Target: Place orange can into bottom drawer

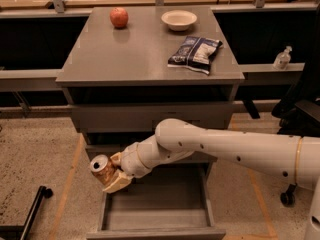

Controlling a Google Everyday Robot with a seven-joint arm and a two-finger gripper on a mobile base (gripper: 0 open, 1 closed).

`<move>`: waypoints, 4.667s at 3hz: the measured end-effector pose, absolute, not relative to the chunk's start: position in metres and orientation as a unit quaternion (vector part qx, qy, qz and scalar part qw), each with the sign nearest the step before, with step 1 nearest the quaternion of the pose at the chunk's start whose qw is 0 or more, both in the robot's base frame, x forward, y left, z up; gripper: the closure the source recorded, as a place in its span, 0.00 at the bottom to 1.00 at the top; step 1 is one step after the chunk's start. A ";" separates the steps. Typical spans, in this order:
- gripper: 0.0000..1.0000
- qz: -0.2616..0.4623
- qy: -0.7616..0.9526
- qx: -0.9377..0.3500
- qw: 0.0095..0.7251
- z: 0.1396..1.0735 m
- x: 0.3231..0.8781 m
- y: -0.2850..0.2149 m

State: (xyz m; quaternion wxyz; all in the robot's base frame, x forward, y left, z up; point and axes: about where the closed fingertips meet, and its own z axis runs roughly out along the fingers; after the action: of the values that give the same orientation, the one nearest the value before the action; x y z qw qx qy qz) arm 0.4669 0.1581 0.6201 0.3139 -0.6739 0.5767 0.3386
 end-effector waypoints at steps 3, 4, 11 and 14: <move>1.00 0.396 0.536 -0.653 0.361 0.529 0.507 0.160; 1.00 0.420 0.520 -0.640 0.379 0.494 0.519 0.152; 1.00 0.389 0.568 -0.607 0.397 0.345 0.537 0.097; 1.00 0.398 0.570 -0.601 0.395 0.271 0.537 0.081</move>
Offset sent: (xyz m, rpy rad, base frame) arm 0.0479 0.0015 -0.1035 0.1206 0.0028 0.0244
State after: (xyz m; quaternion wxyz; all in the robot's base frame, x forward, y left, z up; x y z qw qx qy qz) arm 0.5374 0.0806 0.2708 0.3946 -0.6012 0.5696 0.3981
